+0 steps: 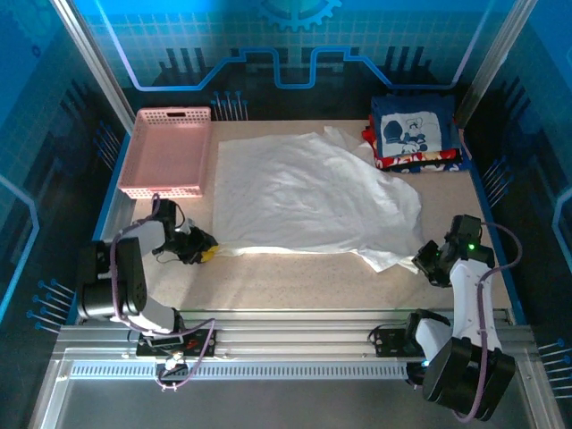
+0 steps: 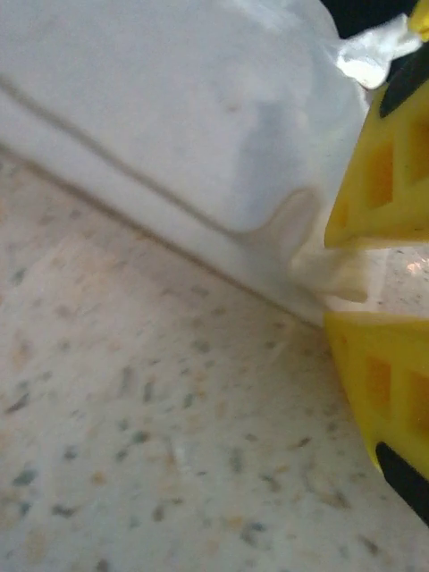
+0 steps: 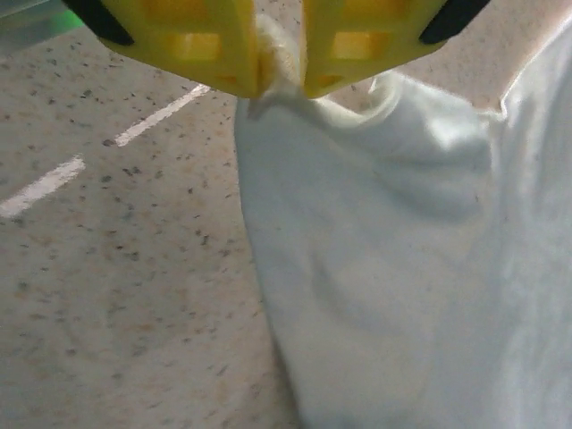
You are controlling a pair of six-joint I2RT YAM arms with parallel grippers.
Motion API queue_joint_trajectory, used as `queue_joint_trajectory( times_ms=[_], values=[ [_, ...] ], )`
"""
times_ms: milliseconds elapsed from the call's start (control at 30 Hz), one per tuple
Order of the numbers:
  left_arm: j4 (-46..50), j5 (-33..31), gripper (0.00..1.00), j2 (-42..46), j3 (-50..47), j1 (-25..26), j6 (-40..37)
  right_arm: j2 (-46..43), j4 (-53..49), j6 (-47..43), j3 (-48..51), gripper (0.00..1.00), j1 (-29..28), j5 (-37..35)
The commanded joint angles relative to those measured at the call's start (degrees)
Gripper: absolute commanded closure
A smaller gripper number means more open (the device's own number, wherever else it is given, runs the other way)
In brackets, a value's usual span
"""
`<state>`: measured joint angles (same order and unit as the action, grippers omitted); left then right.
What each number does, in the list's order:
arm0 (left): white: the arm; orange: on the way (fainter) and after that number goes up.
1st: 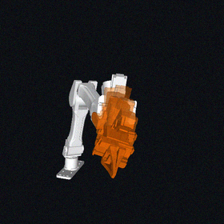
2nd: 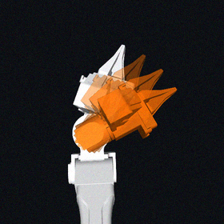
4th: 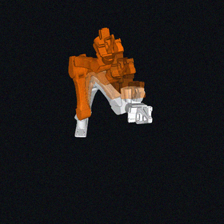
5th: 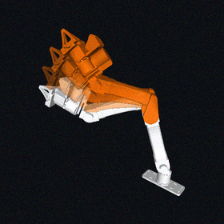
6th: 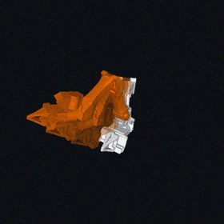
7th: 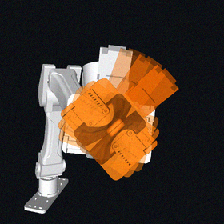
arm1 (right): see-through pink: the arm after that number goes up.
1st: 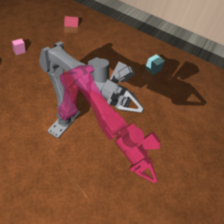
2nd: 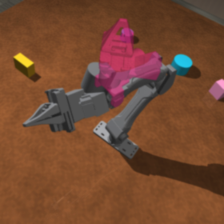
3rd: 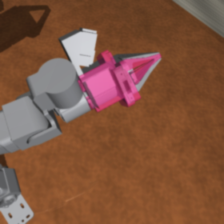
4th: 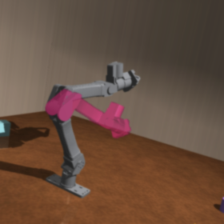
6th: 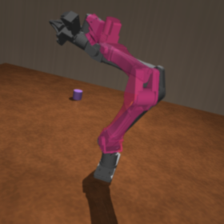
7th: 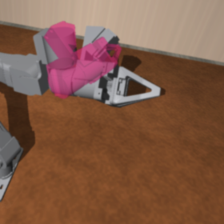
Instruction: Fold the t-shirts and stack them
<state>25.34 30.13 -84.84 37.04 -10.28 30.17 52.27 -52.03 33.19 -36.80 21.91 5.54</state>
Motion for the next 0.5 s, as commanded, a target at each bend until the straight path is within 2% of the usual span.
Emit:
queue_joint_trajectory(
  times_ms=[0, 67, 133, 267, 467],
  values=[
    [1.75, -0.4, 0.54, 7.82, -2.13, 0.09, 3.32, -1.81, -1.08, 4.48, -1.23, 0.57, 0.36, -6.14],
    [4.54, -2.04, 0.41, 12.74, -1.97, 0.09, 4.51, -1.95, -0.61, 4.6, -1.44, 0.47, 0.48, -6.23],
    [5.9, -2.05, 0.31, 16.87, -1.89, 0.09, 6.6, -1.36, -0.36, 4.17, -1.9, 0.44, 0.58, -4.99],
    [5.17, 0.95, 0.3, 15.24, -1.6, 0.25, 10.26, 0.6, -1.04, 3.8, -2.93, 0.43, 0.4, -1.85],
    [-0.11, 2.95, 0.35, 7.5, 0.39, 0.98, 14.4, 4.57, -1.55, 3.96, -2.81, 0.41, -0.13, -0.11]
  ],
)
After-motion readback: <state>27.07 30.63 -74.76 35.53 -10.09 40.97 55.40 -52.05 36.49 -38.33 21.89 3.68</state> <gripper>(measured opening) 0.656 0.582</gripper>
